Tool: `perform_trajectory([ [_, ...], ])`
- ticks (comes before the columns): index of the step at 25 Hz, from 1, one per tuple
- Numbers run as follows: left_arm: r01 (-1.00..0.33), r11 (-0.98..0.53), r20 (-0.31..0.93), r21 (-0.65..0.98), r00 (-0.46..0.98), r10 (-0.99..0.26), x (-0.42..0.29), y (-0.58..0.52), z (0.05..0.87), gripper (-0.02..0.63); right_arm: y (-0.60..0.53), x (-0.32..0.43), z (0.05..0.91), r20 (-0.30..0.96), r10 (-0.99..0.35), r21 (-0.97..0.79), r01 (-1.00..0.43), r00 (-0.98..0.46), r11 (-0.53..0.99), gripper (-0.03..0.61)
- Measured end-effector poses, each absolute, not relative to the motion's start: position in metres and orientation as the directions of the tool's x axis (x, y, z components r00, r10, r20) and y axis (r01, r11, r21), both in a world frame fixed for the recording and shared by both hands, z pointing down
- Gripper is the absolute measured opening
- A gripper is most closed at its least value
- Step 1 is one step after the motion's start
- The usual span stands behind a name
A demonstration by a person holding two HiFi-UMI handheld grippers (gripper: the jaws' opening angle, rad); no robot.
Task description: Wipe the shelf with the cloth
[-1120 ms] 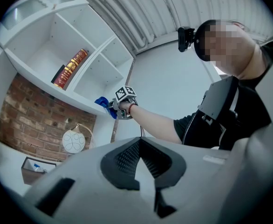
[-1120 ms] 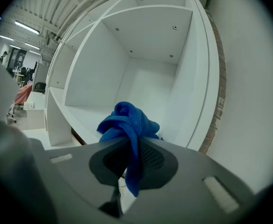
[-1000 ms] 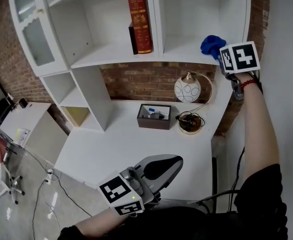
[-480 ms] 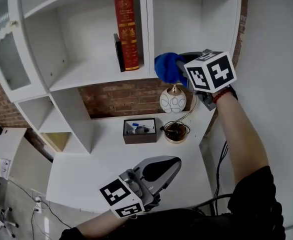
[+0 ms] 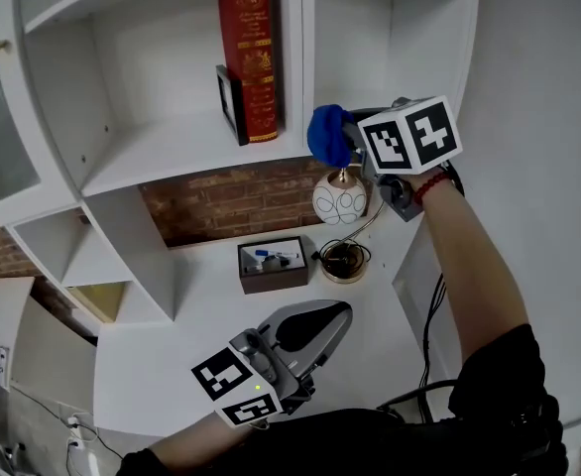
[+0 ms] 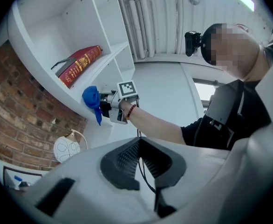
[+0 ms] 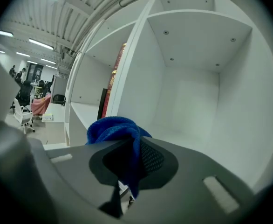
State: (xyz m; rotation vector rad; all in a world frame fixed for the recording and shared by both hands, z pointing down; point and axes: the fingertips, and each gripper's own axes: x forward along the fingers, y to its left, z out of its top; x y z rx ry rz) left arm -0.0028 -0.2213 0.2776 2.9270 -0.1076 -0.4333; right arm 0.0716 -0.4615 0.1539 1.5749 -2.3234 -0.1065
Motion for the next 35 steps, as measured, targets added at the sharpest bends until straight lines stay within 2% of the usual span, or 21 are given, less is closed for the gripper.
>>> perform_trajectory([
  [10, 0.017, -0.977, -0.295, 0.215, 0.954, -0.048, 0.009, -0.236, 0.278, -0.002, -0.472, 0.096, 0.158, 0.316, -0.936, 0.316, -0.913, -0.156, 0.259, 0.034],
  [35, -0.008, -0.974, -0.273, 0.227, 0.959, -0.071, 0.081, -0.235, 0.27, -0.002, -0.463, 0.211, 0.159, 0.235, -0.958, 0.209, -0.954, -0.164, 0.214, 0.035],
])
